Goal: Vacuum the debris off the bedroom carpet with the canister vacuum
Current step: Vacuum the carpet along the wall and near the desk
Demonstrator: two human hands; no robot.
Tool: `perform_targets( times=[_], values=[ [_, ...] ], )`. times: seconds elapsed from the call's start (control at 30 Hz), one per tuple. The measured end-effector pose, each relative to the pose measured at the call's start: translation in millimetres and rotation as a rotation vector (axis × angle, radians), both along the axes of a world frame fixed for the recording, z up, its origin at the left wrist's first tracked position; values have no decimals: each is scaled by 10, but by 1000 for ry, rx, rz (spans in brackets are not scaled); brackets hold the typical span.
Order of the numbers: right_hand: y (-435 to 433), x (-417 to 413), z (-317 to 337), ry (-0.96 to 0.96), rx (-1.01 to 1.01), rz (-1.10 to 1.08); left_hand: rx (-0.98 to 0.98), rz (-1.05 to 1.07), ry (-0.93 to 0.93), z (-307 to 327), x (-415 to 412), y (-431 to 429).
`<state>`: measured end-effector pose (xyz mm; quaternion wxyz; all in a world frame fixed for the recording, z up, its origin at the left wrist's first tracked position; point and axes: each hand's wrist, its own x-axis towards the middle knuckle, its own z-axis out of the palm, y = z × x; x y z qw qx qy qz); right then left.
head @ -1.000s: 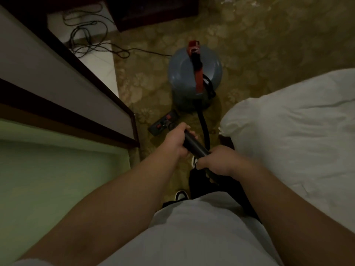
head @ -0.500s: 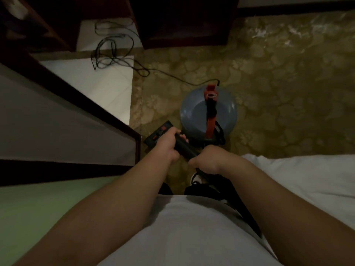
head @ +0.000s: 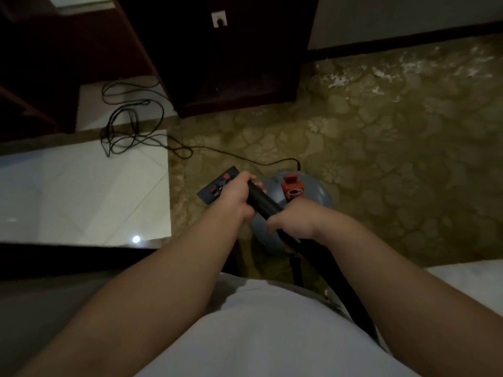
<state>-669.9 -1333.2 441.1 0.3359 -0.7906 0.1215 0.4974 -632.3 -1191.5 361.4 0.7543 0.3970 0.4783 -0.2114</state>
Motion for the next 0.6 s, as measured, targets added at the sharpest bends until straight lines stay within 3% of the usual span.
perform_targets(
  times=[0.3, 0.6],
  values=[
    [799, 1398, 114, -77, -75, -180, -38, -209, 1, 183, 1700, 631],
    [537, 2502, 0, -14, -10, -441, 26, -465, 55, 206, 3036, 213]
  ],
)
